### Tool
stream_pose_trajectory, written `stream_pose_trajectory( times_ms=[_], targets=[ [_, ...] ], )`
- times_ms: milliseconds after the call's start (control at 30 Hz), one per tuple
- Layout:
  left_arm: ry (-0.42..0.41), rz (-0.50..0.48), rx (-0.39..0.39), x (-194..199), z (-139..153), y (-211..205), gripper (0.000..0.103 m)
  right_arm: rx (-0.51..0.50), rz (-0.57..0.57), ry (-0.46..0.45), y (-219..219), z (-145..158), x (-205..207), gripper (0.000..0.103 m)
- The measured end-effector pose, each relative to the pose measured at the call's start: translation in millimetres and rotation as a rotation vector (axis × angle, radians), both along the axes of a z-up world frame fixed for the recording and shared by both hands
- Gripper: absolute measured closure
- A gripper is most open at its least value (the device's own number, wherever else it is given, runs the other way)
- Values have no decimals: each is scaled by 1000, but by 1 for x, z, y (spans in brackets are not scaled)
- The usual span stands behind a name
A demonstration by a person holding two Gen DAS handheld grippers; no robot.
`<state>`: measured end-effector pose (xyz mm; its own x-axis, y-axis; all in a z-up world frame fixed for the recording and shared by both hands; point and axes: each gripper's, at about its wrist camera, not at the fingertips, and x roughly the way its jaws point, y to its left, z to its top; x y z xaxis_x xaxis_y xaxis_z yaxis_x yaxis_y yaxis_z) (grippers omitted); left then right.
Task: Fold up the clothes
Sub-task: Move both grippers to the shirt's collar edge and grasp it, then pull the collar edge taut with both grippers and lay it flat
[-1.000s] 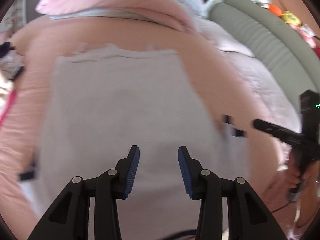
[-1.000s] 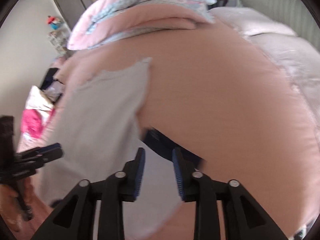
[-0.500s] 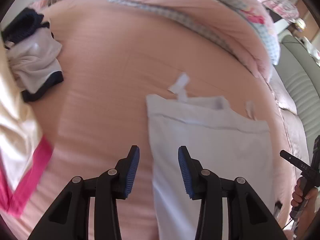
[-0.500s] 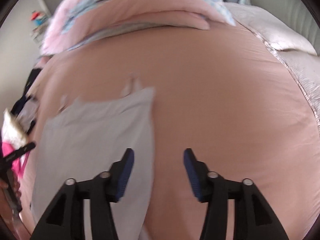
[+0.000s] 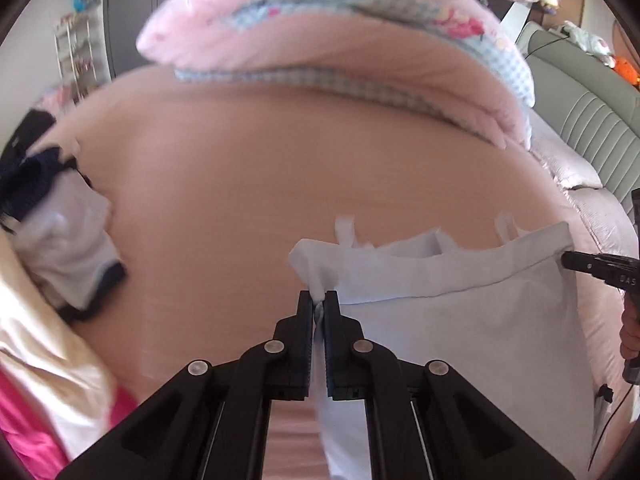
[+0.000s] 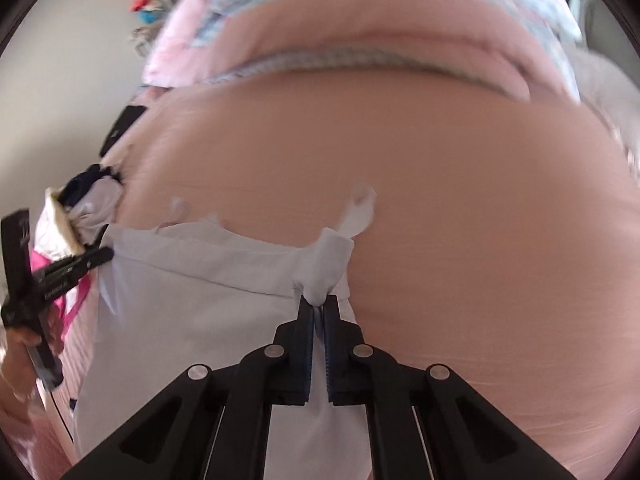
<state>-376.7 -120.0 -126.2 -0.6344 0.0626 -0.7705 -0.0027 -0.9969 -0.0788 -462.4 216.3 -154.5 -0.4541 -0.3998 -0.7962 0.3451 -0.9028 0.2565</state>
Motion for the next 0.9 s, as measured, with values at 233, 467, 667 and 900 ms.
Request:
stream_pose_trajectory(
  times_ms=[233, 467, 667, 900],
  targets=[
    [-151, 54, -129, -6, -32, -29, 99, 245, 48, 83, -32, 16, 7, 84],
    [-146, 122, -115, 2, -48, -46, 96, 100, -152, -16, 5, 1, -10, 49],
    [-102, 174, 78, 20, -44, -68, 73, 186, -43, -66, -21, -23, -27, 47],
    [-126, 45, 73, -2, -61, -53, 94, 236, 9, 8, -49, -27, -16, 94]
  ],
)
